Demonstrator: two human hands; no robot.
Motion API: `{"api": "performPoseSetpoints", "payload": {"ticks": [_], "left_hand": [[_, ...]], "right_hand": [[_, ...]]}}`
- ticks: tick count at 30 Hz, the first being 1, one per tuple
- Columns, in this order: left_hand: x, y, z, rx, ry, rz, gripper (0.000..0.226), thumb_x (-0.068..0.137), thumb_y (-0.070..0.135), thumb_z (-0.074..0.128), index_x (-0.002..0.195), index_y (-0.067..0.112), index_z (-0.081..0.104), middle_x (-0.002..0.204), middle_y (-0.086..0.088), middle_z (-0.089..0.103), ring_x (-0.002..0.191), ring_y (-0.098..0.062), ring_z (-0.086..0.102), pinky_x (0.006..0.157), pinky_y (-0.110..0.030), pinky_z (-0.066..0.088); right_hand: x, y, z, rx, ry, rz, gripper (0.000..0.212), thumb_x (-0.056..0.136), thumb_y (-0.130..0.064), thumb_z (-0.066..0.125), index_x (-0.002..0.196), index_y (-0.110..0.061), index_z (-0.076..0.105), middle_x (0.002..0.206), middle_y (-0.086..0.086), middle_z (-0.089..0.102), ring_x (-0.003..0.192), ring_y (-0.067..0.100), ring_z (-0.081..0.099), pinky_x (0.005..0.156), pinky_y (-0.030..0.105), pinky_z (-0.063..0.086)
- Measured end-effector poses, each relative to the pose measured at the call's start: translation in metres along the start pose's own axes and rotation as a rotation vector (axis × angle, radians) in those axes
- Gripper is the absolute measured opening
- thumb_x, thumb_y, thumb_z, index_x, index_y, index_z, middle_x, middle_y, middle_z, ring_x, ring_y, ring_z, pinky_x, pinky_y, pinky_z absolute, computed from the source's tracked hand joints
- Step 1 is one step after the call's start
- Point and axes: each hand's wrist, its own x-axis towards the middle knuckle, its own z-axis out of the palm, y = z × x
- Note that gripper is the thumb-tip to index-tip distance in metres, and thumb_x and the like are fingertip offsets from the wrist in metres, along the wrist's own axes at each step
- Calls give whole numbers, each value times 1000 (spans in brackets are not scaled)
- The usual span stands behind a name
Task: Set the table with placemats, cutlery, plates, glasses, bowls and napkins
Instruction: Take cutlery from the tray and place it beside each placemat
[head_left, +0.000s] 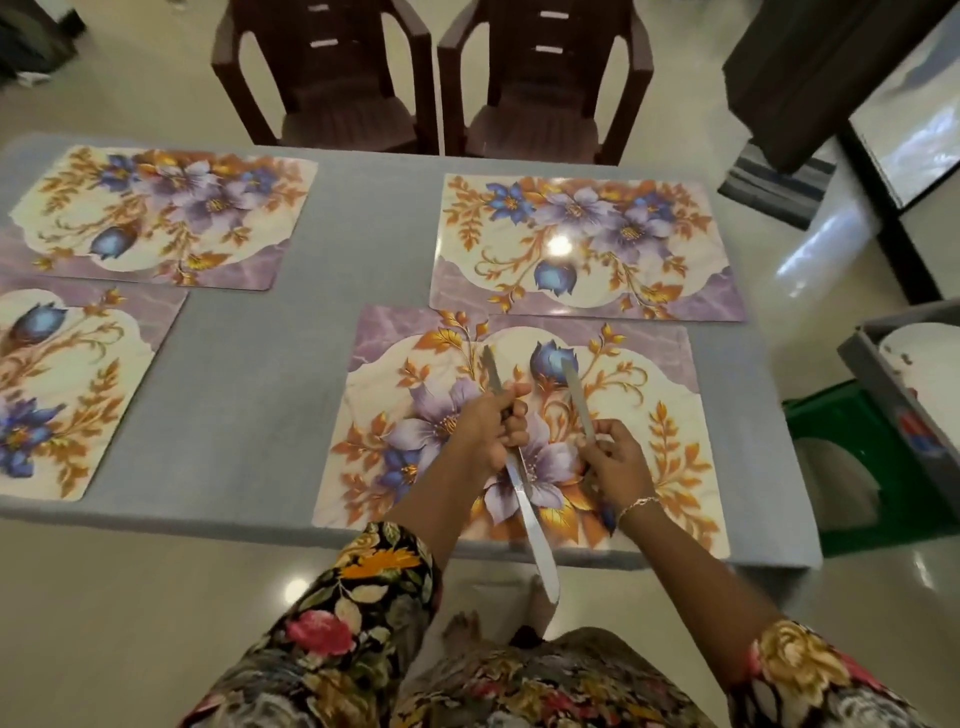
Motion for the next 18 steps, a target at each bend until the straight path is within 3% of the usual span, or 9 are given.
{"api": "performPoseSetpoints", "payload": {"ticks": [5,8,10,14,18], "left_hand": [[-21,-2,-4,15,-131,-62,31,103,15,28,84,6,50,40,4,43,25,-1,25,26,-10,17],[-26,2,-12,-24,-150,-69,30,103,17,28,84,7,50,40,3,42,24,-1,26,25,-10,19],[-31,6,-18,-52,-150,-65,30,103,16,28,85,7,50,40,3,42,24,-1,27,25,-11,19],[-43,9,-38,-133,-117,-17,31,103,16,28,84,7,50,39,3,42,24,-2,26,25,-11,19],[-62,3,-68,-278,-74,90,33,103,18,28,80,8,50,38,3,41,23,-1,25,25,-11,18]], "right_hand": [[-4,-2,-2,35,49,-13,16,90,-2,54,81,-14,48,61,10,49,38,11,45,33,17,36],[-12,-4,1,3,115,-54,12,90,-3,53,83,-12,49,62,8,52,38,3,47,37,15,39],[-18,-6,5,0,131,-73,12,91,-9,53,81,-15,49,62,8,51,42,6,48,42,18,37],[-30,-8,21,-56,78,-126,8,94,-16,50,89,-10,48,61,5,47,48,6,43,45,17,36],[-49,-2,41,-152,-64,-244,17,94,-17,51,77,-19,48,59,-1,46,46,1,42,52,21,33]]}}
